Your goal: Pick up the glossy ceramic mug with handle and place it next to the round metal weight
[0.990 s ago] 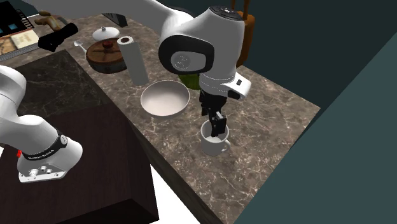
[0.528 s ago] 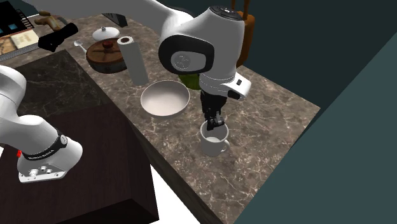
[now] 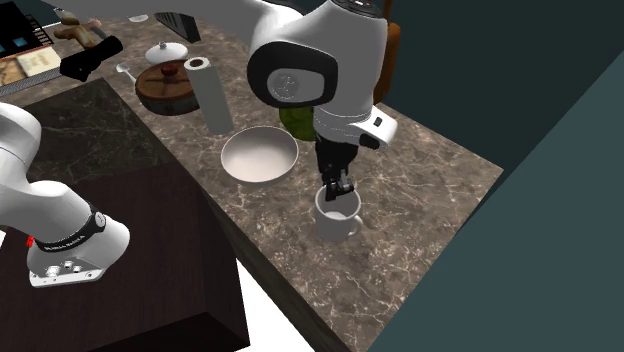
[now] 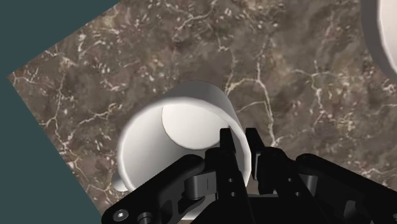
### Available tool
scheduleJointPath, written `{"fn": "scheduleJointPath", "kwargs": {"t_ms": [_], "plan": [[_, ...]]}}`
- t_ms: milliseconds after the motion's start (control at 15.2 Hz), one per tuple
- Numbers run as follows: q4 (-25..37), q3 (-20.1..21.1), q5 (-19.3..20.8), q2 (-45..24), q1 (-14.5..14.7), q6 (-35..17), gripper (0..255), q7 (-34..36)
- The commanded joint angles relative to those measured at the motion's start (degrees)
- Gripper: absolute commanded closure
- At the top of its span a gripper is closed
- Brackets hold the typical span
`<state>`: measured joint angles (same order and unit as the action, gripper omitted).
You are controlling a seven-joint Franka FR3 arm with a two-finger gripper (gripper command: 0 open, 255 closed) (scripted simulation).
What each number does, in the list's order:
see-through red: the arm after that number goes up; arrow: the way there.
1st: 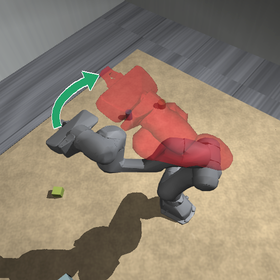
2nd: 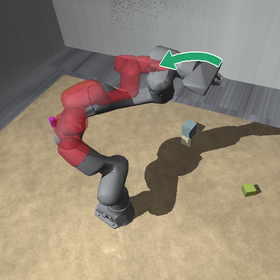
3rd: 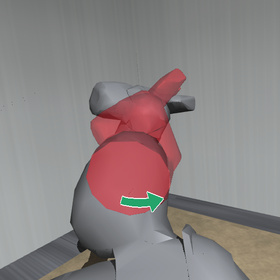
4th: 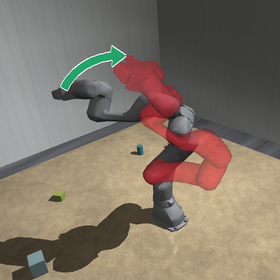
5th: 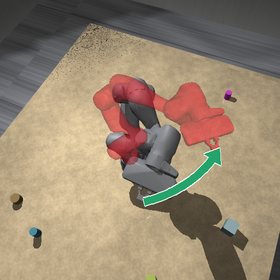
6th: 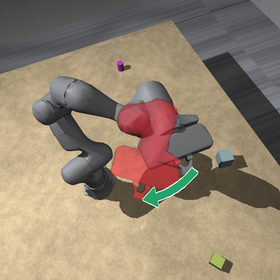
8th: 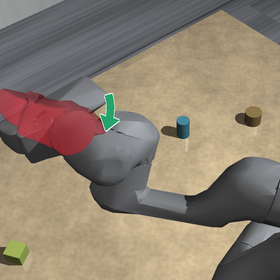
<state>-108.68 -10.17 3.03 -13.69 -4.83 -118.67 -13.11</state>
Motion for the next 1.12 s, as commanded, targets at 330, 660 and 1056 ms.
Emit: {"fn": "scheduleJointPath", "kwargs": {"t_ms": [330, 660, 1056], "plan": [[2.8, -0.1, 0.3, 2.1, 0.1, 4.8, 255, -0.1], [5.2, -0.1, 0.4, 3.2, 0.2, 8.4, 255, -0.2], [8.6, -0.1, 0.5, 4.2, 0.2, 12.7, 255, -0.4]]}}
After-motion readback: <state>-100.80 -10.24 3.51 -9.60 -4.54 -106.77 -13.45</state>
